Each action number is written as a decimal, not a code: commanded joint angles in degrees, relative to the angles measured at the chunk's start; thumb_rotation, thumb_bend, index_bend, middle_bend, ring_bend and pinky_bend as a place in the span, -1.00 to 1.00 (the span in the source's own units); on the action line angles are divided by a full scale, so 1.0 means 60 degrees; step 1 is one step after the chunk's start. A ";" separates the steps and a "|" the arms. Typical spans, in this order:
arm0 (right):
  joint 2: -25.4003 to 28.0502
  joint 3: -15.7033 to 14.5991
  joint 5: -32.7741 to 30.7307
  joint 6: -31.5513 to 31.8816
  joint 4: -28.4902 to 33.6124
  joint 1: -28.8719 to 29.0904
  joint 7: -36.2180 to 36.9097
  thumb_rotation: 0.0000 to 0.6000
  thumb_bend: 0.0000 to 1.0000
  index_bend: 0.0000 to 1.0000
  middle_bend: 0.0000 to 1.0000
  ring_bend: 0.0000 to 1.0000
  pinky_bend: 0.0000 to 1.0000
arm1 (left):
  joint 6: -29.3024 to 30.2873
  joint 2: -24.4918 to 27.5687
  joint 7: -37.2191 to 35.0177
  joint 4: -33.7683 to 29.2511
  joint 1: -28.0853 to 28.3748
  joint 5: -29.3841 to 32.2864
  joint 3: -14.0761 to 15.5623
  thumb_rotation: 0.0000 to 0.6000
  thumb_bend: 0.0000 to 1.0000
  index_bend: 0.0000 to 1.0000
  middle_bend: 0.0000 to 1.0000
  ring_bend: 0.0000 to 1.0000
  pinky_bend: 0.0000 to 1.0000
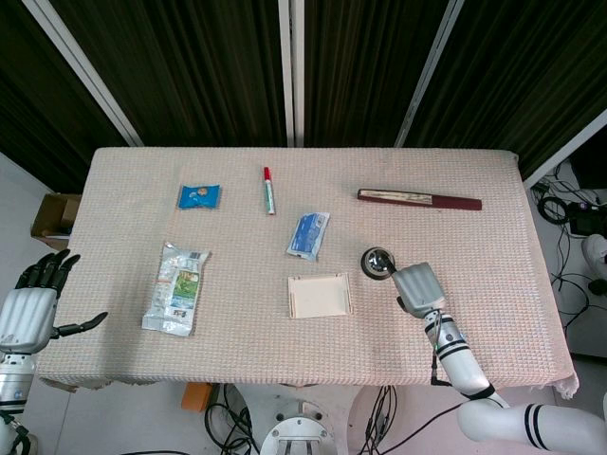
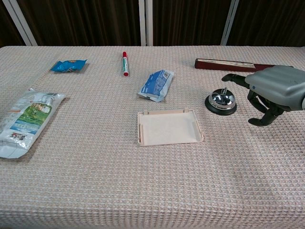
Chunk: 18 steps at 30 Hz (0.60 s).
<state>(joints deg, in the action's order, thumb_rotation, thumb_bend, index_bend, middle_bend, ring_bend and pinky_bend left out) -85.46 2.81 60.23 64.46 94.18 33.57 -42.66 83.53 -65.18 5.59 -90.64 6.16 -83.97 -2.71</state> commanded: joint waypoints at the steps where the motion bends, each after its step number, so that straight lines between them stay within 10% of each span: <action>1: -0.0092 -0.0052 -0.0132 -0.0139 -0.0173 0.0016 -0.0054 1.00 -0.64 -1.00 0.46 0.31 0.48 | 0.0011 0.0007 -0.0003 0.0002 -0.0012 0.0018 -0.0003 -0.10 -0.97 -0.77 -0.83 -0.86 -0.66; 18: -0.0149 -0.0049 0.0273 0.0185 -0.0168 -0.0100 0.0270 1.00 -0.64 -1.00 0.47 0.31 0.49 | -0.0046 -0.0004 -0.0066 0.0044 0.0004 0.0081 -0.0017 -0.11 -0.97 -0.77 -0.83 -0.86 -0.66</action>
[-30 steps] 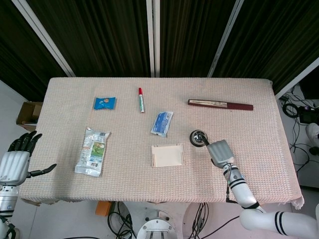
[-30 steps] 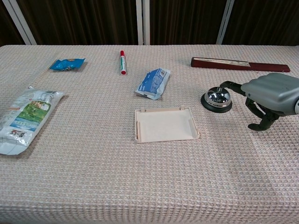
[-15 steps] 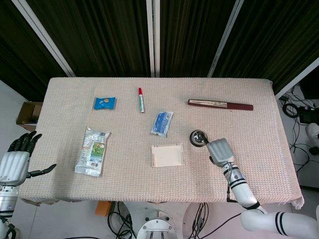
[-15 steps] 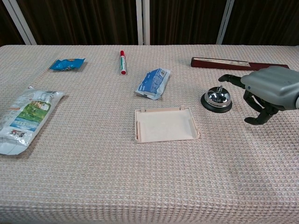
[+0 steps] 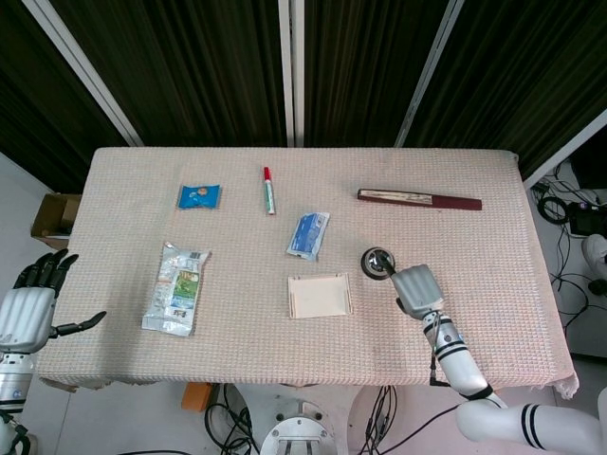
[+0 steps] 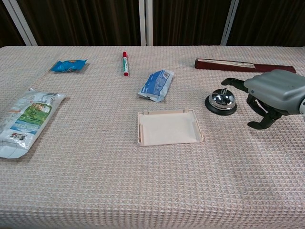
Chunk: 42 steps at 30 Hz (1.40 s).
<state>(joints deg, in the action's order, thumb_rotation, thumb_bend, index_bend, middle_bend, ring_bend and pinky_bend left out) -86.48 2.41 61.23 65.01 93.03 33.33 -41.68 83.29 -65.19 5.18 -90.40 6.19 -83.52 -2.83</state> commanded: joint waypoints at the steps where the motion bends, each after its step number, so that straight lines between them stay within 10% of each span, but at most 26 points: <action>1: 0.0014 0.0002 0.0064 0.0073 -0.0008 -0.0068 0.0075 1.00 -0.64 -1.00 0.47 0.31 0.48 | -0.0011 -0.0004 0.0005 0.0004 -0.0001 0.0006 0.0008 -0.11 -0.97 -0.77 -0.83 -0.86 -0.66; 36: 0.0003 0.0017 -0.1102 -0.0518 0.0028 0.0051 -0.0544 1.00 -0.64 -1.00 0.48 0.31 0.48 | -0.0037 0.0073 0.0059 -0.0101 0.0038 0.0023 -0.0012 -0.11 -0.97 -0.77 -0.83 -0.86 -0.66; 42: 0.0388 0.0078 0.0027 0.0226 0.0491 -0.0225 0.0316 1.00 -0.63 -1.00 0.48 0.31 0.48 | 0.0023 0.0085 0.0047 -0.0105 0.0010 -0.0006 -0.0002 -0.11 -0.97 -0.77 -0.83 -0.86 -0.66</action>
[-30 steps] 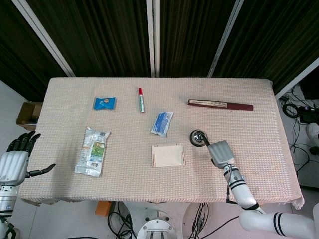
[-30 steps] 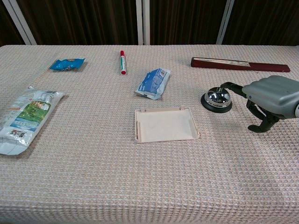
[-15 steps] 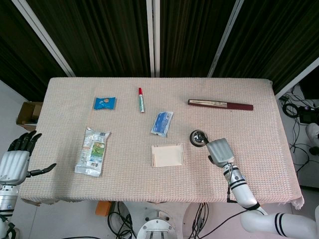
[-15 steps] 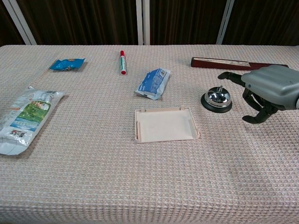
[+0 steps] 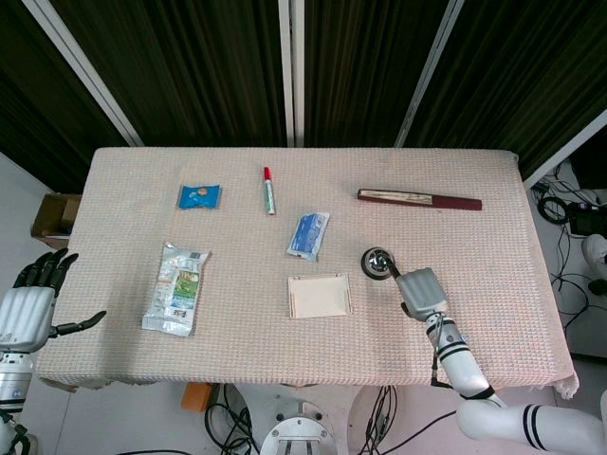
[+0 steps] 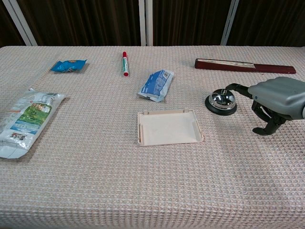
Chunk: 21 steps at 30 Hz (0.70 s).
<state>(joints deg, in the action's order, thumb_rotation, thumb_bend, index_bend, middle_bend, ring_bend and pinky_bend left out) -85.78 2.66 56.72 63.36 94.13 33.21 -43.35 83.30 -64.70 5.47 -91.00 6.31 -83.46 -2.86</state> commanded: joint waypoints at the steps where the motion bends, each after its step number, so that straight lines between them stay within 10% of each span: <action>1: 0.0369 0.0019 0.1070 0.0716 0.0390 -0.0311 0.0815 1.00 -0.63 -1.00 0.48 0.31 0.48 | 0.0040 0.0007 -0.0003 -0.0012 -0.0017 -0.0026 0.0007 -0.11 -0.97 -0.77 -0.83 -0.86 -0.66; 7: 0.1221 -0.0417 0.3062 0.2703 0.0660 -0.1499 0.2466 1.00 -0.63 -1.00 0.28 0.14 0.32 | 0.0161 -0.0003 -0.0033 -0.0029 -0.0065 -0.0087 0.0013 -0.10 -0.97 -0.77 -0.83 -0.86 -0.66; 13: 0.2224 -0.1086 0.4144 0.5025 -0.0866 -0.3440 0.5211 1.00 -0.68 -1.00 -0.96 -0.98 -0.74 | 0.0340 0.0163 0.0044 -0.0230 -0.0138 -0.0196 0.0026 -0.08 -0.97 -0.77 -0.83 -0.86 -0.66; 21: 0.2927 -0.0805 0.2762 0.5237 -0.1398 -0.4861 0.6579 1.00 -0.99 -1.00 -1.00 -1.00 -1.00 | 0.0249 0.0224 0.0155 -0.0361 -0.0140 -0.0113 0.0038 -0.09 -0.97 -0.77 -0.83 -0.86 -0.65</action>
